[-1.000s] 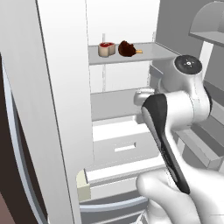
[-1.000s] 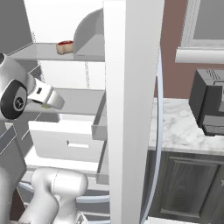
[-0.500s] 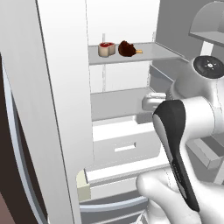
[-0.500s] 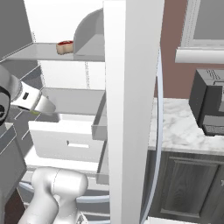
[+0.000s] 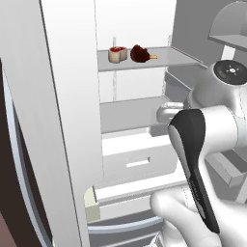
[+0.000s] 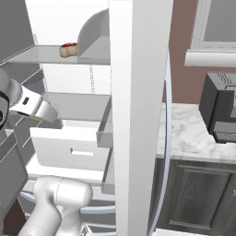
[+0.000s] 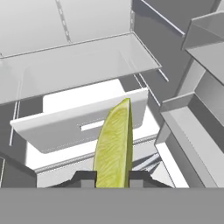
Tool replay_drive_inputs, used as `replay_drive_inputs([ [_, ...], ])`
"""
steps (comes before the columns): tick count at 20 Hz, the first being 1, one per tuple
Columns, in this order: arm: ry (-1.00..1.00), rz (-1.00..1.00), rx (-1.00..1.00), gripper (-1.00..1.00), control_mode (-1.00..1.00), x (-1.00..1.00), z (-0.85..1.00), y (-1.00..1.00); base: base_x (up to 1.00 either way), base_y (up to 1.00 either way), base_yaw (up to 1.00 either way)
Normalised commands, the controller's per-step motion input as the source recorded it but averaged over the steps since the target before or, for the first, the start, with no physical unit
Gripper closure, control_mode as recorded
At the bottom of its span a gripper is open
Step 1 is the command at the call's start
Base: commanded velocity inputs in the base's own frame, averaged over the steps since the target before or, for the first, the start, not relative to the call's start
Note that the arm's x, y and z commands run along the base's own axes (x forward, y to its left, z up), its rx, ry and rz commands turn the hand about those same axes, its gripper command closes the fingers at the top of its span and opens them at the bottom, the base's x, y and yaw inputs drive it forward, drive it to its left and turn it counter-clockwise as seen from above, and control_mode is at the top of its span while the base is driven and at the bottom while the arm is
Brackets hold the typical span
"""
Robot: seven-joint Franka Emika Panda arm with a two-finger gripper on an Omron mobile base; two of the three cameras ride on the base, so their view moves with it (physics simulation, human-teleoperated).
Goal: Gather the lemon wedge and lemon from the fridge and place them on a tray on the dining counter. Then gather the steaks from the fridge and place them on the other tray.
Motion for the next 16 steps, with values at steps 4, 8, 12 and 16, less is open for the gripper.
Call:
replay_drive_inputs([
  [4,0.00,0.00,0.00,1.00,1.00,0.00,0.00,0.00,-0.58,0.00,0.00],
  [8,0.00,0.00,0.00,1.00,1.00,0.00,0.00,0.00,-0.67,0.02,-0.01],
  [12,0.00,0.00,0.00,1.00,1.00,0.00,0.00,0.00,-0.55,0.15,-0.08],
  [16,0.00,0.00,0.00,1.00,1.00,0.00,0.00,0.00,-0.49,0.18,-0.13],
])
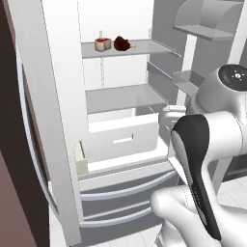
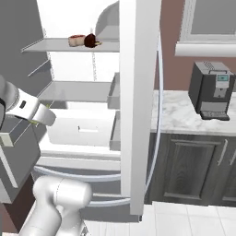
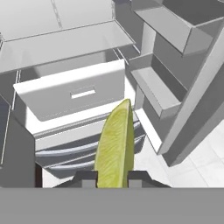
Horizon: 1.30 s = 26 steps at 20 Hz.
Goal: Gather the lemon wedge and lemon from the fridge and place them on a tray on the dining counter. Then gather the steaks from the fridge and place them on the other tray.
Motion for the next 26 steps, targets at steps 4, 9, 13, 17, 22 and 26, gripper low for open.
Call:
replay_drive_inputs([
  [4,0.00,0.00,0.00,1.00,1.00,0.00,0.00,0.00,-0.37,0.35,-0.17],
  [9,0.00,0.00,0.00,1.00,1.00,0.00,0.00,0.00,-0.34,0.46,-0.21],
  [13,0.00,0.00,0.00,1.00,1.00,0.00,0.00,0.00,-0.56,0.22,-0.27],
  [17,0.00,0.00,0.00,1.00,1.00,0.00,0.00,0.00,-0.65,0.06,-0.32],
  [22,0.00,0.00,0.00,1.00,1.00,0.00,0.00,0.00,-0.56,0.15,-0.34],
  [26,0.00,0.00,0.00,1.00,1.00,0.00,0.00,0.00,-0.50,0.34,-0.36],
])
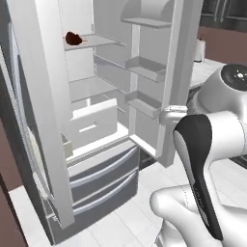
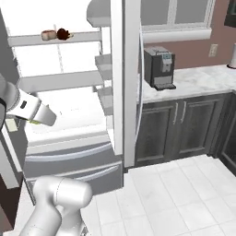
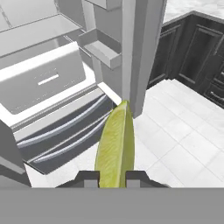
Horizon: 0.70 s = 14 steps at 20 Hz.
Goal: Gather the lemon wedge and lemon from the fridge and place them on a tray on the dining counter. Then gather the steaks from the fridge and place them on the other tray.
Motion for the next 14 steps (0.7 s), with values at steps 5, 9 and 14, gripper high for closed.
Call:
replay_drive_inputs([
  [5,0.00,0.00,0.00,1.00,1.00,0.00,0.00,0.00,-0.52,0.41,-0.36],
  [9,0.00,0.00,0.00,1.00,1.00,0.00,0.00,0.00,-0.56,0.28,-0.35],
  [14,0.00,0.00,0.00,1.00,1.00,0.00,0.00,0.00,-0.72,0.14,-0.36],
])
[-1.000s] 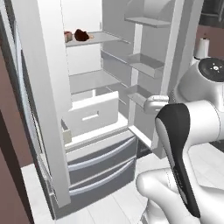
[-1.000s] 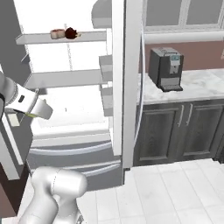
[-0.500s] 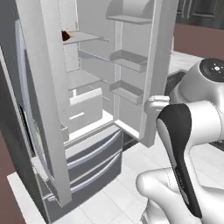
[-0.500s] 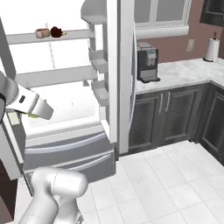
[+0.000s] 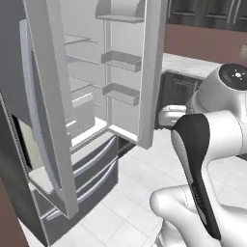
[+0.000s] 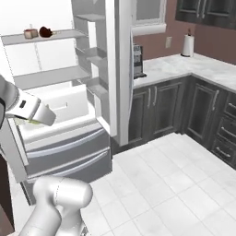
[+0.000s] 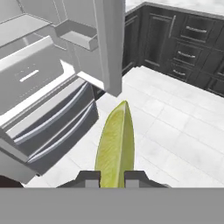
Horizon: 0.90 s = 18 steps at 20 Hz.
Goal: Gather the lemon wedge and lemon from the fridge and place them on a tray on the dining counter. Then gather the steaks from the fridge and place them on the other tray.
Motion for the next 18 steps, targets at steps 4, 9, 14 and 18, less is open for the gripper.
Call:
replay_drive_inputs([
  [4,0.00,0.00,0.00,1.00,1.00,0.00,0.00,0.00,-0.68,0.26,-0.38],
  [9,0.00,0.00,0.00,1.00,1.00,0.00,0.00,0.00,-0.75,0.29,-0.38],
  [14,0.00,0.00,0.00,1.00,1.00,0.00,0.00,0.00,-0.78,0.42,-0.38],
  [18,0.00,0.00,0.00,1.00,1.00,0.00,0.00,0.00,-0.80,0.42,-0.37],
])
